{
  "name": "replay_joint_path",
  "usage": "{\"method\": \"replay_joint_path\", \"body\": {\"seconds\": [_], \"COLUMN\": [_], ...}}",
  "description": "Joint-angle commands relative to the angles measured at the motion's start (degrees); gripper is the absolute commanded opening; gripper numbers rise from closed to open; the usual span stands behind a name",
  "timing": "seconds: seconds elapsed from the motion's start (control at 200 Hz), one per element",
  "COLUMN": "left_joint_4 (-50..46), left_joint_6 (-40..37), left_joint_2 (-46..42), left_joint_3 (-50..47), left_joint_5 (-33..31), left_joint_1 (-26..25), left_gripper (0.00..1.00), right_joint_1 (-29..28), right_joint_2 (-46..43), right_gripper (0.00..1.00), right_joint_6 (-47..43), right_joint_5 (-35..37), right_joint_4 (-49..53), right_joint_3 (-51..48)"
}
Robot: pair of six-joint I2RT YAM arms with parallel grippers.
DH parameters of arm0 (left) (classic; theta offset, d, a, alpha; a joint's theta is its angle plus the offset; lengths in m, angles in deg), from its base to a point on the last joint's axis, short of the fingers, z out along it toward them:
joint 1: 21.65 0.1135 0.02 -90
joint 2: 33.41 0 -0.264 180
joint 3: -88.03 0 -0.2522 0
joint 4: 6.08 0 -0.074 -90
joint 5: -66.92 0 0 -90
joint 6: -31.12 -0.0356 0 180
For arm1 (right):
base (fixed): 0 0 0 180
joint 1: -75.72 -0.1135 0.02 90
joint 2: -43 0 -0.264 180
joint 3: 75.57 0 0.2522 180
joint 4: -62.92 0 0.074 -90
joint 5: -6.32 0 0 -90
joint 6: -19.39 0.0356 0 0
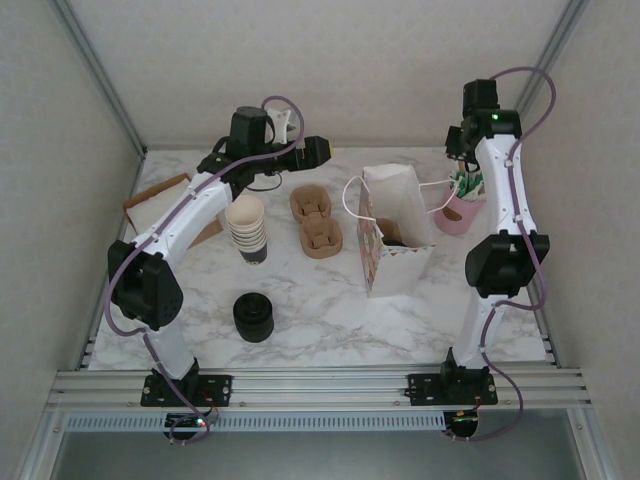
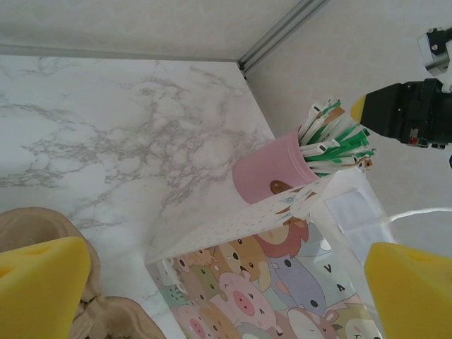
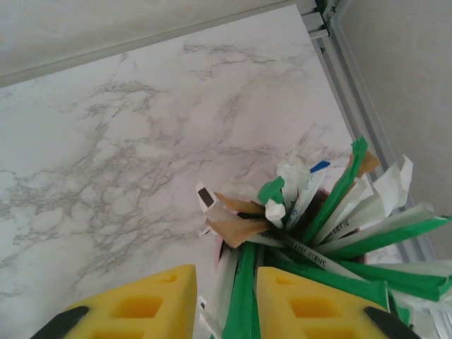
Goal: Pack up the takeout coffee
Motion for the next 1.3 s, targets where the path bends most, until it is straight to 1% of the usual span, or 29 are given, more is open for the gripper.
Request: {"method": "replay_joint_path", "body": {"seconds": [0.0, 0.385, 0.656, 0.961, 1.141, 1.297], "left_joint_4": [0.92, 0.9, 0.75, 0.59, 0.61, 0.68], "left_joint_6": [-0.93, -1.0, -0.9, -1.1, -1.08, -1.07], "left_joint_2": [0.58, 0.4, 0.84, 0.95, 1.02, 0.94], "left_joint_3": [1.5, 1.23, 1.63, 1.6, 1.67, 1.67], "left_joint_5": [1.04, 0.78, 1.74, 1.74, 1.74, 1.7], "left_joint_1": [0.53, 0.53, 0.53, 0.53, 0.53, 0.53], "left_gripper": [1.0, 1.0, 1.0, 1.0, 1.0, 1.0], "right_joint_1": [0.45, 0.79, 0.97, 0.93, 0.93, 0.93], "right_joint_2": [1.59, 4.76, 6.13, 6.95, 7.15, 6.84], "right_gripper": [0.27, 0.23, 0.22, 0.15, 0.12, 0.08], "right_joint_6": [-1.52, -2.81, -3.71, -3.95, -4.33, -4.68], "right_joint_5": [0.71, 0.48, 0.34, 0.3, 0.67, 1.08], "right_joint_4": [1.63, 1.98, 1.97, 2.33, 2.36, 2.44], "right_joint_3": [2.16, 5.38, 6.07, 7.42, 7.79, 7.69]}}
